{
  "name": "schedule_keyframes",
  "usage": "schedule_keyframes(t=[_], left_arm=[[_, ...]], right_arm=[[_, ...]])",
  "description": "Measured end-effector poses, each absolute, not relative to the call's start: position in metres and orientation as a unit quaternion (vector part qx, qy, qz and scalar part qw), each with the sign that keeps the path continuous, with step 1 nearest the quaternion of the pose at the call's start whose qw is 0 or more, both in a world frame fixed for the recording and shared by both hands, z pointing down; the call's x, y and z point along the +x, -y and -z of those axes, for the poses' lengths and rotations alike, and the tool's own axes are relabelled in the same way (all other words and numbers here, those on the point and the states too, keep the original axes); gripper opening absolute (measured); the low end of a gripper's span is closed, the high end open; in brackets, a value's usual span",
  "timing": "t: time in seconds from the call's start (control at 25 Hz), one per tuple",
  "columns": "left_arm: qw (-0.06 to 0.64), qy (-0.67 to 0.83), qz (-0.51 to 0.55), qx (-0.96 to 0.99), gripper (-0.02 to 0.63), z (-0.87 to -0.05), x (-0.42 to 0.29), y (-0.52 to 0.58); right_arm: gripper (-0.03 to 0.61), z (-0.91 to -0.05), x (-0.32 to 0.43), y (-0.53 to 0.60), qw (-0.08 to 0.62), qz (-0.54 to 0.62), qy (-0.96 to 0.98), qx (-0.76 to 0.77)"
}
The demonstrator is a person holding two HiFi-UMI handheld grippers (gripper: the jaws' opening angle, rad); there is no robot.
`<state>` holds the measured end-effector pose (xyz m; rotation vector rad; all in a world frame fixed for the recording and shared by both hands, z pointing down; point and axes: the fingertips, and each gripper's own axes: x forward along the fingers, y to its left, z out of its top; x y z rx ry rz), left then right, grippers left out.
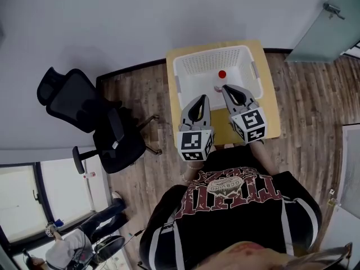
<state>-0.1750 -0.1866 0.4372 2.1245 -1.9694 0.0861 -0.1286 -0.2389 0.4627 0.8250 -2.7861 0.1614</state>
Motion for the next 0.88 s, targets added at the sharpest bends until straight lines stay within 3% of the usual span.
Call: schedule_keyframes(t=[0.88], left_arm=[[0.147,0.7,-0.042,0.698,0.028,-0.456,-0.182,0.191]], right_arm=[[0.017,-0.526,-0.138,0.29,0.22,-0.097,0.936,0.258]])
